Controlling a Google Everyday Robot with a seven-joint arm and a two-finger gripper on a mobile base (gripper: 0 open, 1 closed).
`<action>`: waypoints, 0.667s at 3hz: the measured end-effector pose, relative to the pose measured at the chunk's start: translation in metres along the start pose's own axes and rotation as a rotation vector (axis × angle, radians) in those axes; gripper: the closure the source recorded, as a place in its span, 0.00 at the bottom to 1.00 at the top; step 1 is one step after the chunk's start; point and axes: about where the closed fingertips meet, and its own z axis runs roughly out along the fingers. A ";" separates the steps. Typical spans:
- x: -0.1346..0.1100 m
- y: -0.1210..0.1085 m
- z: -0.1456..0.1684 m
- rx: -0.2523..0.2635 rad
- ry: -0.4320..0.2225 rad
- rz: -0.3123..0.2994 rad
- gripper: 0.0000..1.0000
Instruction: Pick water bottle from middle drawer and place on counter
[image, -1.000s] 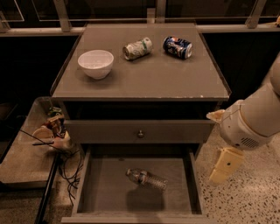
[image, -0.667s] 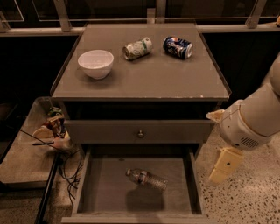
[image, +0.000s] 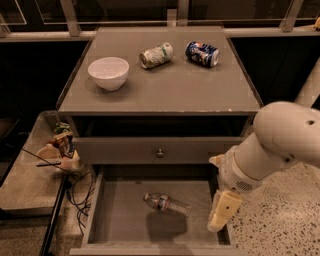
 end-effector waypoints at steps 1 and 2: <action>0.009 0.009 0.055 -0.020 -0.028 -0.024 0.00; 0.017 0.009 0.093 0.016 -0.100 -0.050 0.00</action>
Offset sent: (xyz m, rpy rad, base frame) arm 0.0021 0.0247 -0.1378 0.1698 -0.1597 0.0470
